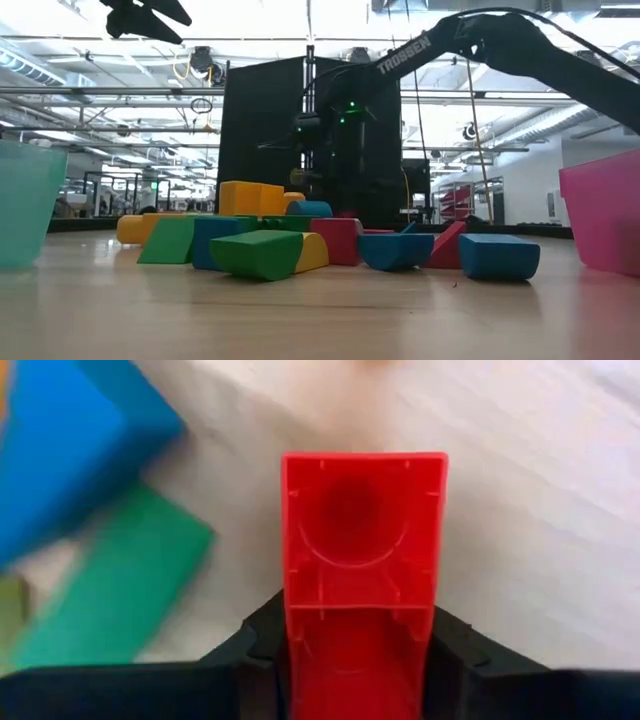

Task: Sort blocks by size
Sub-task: Put the 2-stud red game piece into the pink bin

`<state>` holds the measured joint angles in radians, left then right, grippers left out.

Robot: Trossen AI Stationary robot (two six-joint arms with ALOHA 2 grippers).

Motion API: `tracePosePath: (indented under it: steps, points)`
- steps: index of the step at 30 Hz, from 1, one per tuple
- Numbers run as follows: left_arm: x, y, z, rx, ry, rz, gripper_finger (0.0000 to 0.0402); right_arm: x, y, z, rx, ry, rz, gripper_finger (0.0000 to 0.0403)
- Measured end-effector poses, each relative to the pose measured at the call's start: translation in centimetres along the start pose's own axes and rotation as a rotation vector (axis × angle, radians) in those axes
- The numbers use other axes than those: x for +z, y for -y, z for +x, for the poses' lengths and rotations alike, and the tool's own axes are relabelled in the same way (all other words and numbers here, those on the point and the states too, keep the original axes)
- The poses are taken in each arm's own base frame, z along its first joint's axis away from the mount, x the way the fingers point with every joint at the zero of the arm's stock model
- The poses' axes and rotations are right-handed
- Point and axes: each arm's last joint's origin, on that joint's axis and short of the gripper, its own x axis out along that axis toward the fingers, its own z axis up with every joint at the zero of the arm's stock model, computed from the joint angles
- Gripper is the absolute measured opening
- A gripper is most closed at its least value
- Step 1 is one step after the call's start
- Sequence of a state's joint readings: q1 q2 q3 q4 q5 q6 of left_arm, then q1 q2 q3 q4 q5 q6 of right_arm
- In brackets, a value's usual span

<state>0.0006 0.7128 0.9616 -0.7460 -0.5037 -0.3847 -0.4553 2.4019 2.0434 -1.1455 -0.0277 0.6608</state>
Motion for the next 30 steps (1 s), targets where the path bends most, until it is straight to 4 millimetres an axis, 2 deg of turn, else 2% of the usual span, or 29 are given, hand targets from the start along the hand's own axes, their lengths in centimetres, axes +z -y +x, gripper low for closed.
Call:
tracePosePath:
  steps: [2,6,8,11,14,16,19,23,25,27,30]
  points:
    - [0.0,0.0,0.0,0.000,0.000,0.000,0.0255,-0.4,-0.4,-1.5,0.018,0.026,-0.032,0.0116]
    - [0.0,0.0,0.0,0.000,0.001,0.000,0.0255,-3.8,-1.7,-7.3,0.047,0.061,-0.139,0.0116]
    - [0.0,0.0,0.0,-0.001,0.000,0.000,0.0255,-6.6,-2.8,-10.1,0.031,0.083,-0.209,0.0116]
    - [0.0,0.0,0.0,-0.001,0.000,0.000,0.0255,-12.0,-4.4,-13.7,-0.010,0.100,-0.302,0.0116]
    - [0.0,0.0,0.0,-0.001,0.001,-0.001,0.0255,-17.7,-5.2,-15.9,-0.112,0.088,-0.351,0.0116]
    - [0.0,0.0,0.0,-0.004,0.000,-0.001,0.0255,-20.8,-5.5,-16.2,-0.138,0.091,-0.348,0.0116]
    - [0.0,0.1,0.0,-0.018,-0.003,-0.003,0.0255,-25.3,-4.7,-15.8,-0.118,0.029,-0.303,0.0116]
    - [0.0,0.1,0.0,-0.035,-0.010,-0.004,0.0255,-31.2,-1.1,-14.1,-0.207,-0.144,-0.201,0.0116]
    - [0.0,0.1,0.0,-0.040,-0.013,-0.003,0.0255,-33.9,0.5,-13.7,-0.201,-0.178,-0.143,0.0116]
    - [0.0,0.1,0.0,-0.041,-0.013,-0.002,0.0255,-35.9,2.2,-13.7,-0.178,-0.194,-0.097,0.0116]
    - [0.0,0.1,0.0,-0.042,-0.013,-0.003,0.0255,-37.8,4.0,-13.4,-0.145,-0.195,-0.061,0.0116]
